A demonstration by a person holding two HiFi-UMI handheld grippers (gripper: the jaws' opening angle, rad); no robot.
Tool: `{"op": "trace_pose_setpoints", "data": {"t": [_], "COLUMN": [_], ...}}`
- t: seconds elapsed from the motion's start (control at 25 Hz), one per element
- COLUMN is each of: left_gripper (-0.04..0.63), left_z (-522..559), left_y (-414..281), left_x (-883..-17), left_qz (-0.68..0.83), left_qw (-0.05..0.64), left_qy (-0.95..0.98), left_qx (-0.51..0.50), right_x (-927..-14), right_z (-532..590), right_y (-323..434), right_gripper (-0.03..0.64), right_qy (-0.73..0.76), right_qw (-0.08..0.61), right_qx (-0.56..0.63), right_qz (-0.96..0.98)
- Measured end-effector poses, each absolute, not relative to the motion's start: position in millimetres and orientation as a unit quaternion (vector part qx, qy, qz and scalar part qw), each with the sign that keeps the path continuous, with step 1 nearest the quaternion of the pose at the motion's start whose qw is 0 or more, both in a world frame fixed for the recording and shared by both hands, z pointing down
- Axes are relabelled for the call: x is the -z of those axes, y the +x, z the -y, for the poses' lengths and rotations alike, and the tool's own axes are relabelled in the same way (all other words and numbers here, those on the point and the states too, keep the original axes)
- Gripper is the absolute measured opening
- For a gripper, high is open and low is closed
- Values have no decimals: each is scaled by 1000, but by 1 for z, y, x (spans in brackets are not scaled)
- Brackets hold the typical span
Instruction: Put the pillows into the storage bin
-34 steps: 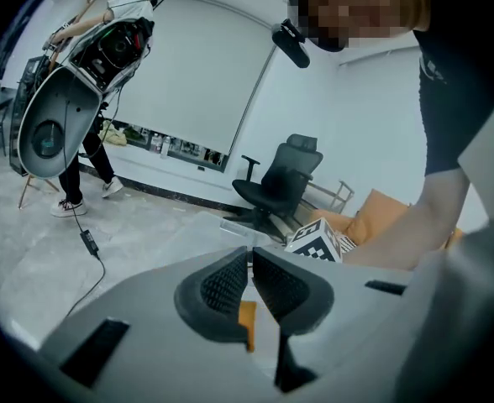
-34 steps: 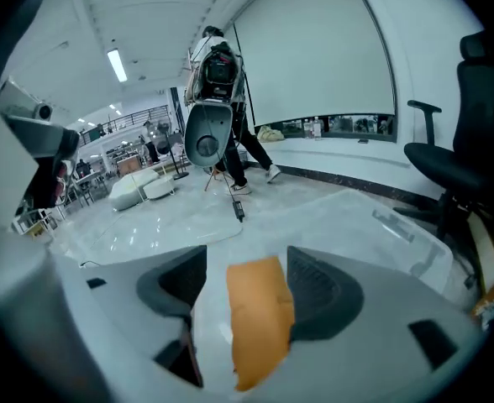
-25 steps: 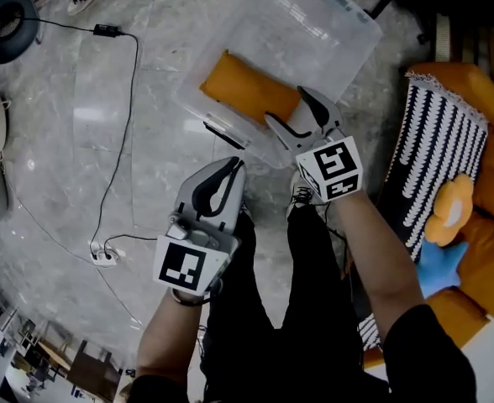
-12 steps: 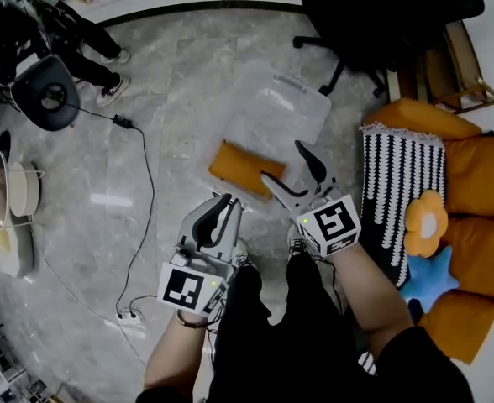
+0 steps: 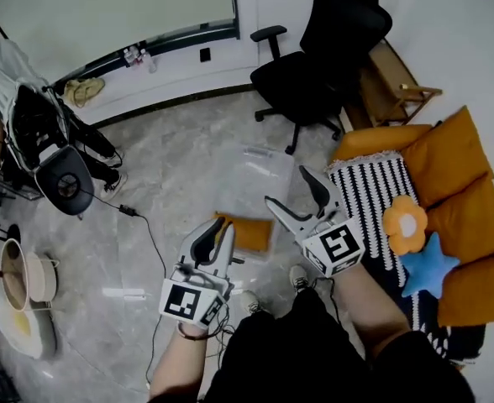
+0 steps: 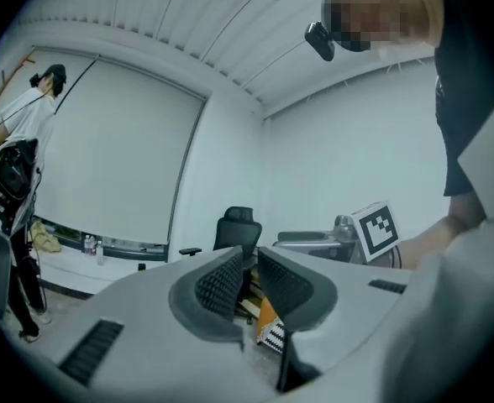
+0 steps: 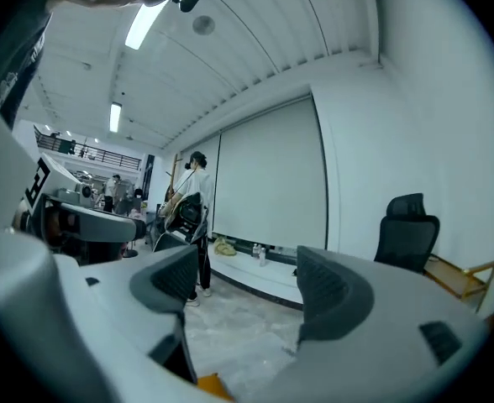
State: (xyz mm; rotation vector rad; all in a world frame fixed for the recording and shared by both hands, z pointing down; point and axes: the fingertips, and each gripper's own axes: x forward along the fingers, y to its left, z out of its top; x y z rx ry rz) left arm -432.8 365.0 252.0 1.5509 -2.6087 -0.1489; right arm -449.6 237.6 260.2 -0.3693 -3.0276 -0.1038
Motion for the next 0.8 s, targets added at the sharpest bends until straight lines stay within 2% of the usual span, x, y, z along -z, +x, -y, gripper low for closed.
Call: {"op": "trace_pose_setpoints", "data": {"t": [0.2,0.44,0.8], "left_gripper": [57,76,100], "left_z": [-336,-248,-129], "left_y": [-404,-353,-229], "left_x": [-230,-223,-229], "left_qz": [813,739,644], "left_qw": [35,38,46], "left_qy": [580,672,764], "left_qx": [36,22,10], "right_x": [-236,-234,-246], "right_z": [-207,-123,-20], "right_y": [-396,-308,-152], "right_gripper": [377,377,377], "right_qy": [-39,82,214], "right_qw": [33,36,49], "right_qx": [36,15,-3], "right_qz": [998,996,976]}}
